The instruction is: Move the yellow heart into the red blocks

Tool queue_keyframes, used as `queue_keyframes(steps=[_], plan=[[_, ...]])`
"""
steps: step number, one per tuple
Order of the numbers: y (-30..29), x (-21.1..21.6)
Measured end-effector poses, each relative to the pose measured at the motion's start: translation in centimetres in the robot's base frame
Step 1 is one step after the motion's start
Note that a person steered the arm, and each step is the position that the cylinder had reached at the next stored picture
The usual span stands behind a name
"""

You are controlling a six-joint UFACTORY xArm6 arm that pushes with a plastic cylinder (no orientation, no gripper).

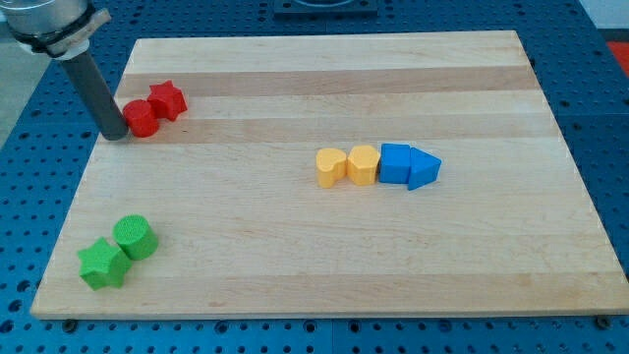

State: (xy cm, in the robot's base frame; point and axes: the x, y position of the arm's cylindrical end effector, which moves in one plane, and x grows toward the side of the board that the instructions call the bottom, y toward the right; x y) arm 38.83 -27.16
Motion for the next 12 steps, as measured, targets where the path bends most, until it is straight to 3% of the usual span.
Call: queue_keyframes(steps=[2,3,5,7,8,9,10,12], plan=[[0.4,2.0],[5.8,4.9],[19.2,5.9],[20.3,8.0],[21.3,7.2],[23.9,1.2],[29.7,1.5],[31.8,4.6]])
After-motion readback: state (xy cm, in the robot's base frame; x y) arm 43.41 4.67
